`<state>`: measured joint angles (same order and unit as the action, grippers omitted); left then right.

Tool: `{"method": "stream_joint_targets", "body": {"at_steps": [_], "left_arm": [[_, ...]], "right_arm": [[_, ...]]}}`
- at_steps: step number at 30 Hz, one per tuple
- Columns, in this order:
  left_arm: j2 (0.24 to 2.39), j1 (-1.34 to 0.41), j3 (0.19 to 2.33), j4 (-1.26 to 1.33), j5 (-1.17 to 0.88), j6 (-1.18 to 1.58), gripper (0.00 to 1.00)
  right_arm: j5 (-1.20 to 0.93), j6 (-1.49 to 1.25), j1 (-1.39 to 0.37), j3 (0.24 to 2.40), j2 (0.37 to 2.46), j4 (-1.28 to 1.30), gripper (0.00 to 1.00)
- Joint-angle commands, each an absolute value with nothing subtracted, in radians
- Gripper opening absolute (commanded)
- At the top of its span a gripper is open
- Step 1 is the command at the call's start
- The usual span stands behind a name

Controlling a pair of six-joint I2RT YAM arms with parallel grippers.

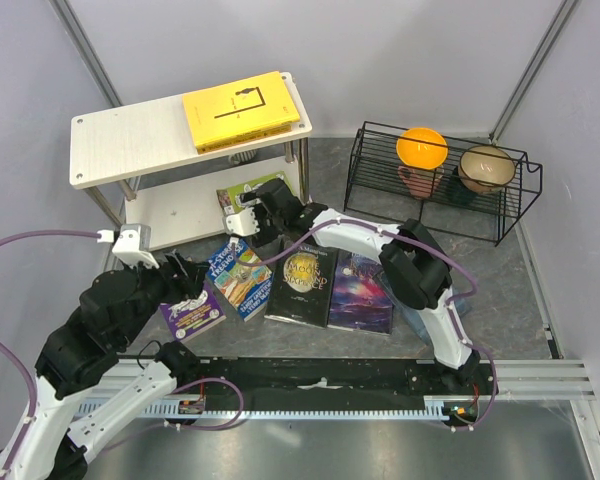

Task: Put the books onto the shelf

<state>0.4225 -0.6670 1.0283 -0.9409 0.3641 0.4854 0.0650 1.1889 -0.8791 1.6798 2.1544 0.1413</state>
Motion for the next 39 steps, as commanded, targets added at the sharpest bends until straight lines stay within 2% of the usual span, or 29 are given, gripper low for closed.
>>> {"method": "stream_joint_targets", "body": {"at_steps": [1,6,7,8,11,19,25,28,34,39], "left_arm": [[0.437,-0.667,1.019,-0.911,0.334,0.522,0.75],[0.43,-0.667,1.019,-0.91,0.324,0.537,0.75],[0.425,-0.667,1.019,-0.911,0.322,0.54,0.75],[0.42,-0.667,1.017,-0.911,0.321,0.54,0.75],[0.413,-0.667,1.015,-0.911,0.319,0.546,0.75],[0.403,-0.667,1.015,-0.913,0.314,0.549,0.75],[0.405,-0.667,1.011,-0.911,0.313,0.543,0.75],[0.413,-0.667,1.006,-0.911,0.301,0.538,0.76],[0.426,-0.669,0.976,-0.861,0.244,0.529,0.79],[0.448,-0.667,0.924,-0.805,0.16,0.546,0.81]], "right_arm": [[-0.037,1.135,-0.877,1.759,2.14,0.227,0.93],[-0.018,1.072,-0.877,1.842,2.203,0.278,0.85],[-0.011,1.057,-0.877,1.873,2.213,0.285,0.82],[-0.009,1.049,-0.877,1.885,2.223,0.293,0.75],[-0.005,1.029,-0.877,1.92,2.247,0.304,0.64],[0.017,1.011,-0.877,1.959,2.27,0.314,0.62],[0.005,0.986,-0.879,1.962,2.247,0.337,0.66],[-0.075,0.976,-0.88,1.964,2.206,0.389,0.69],[-0.192,0.997,-0.893,1.895,2.068,0.589,0.88],[-0.273,0.919,-0.894,1.786,1.944,0.704,0.98]]}}
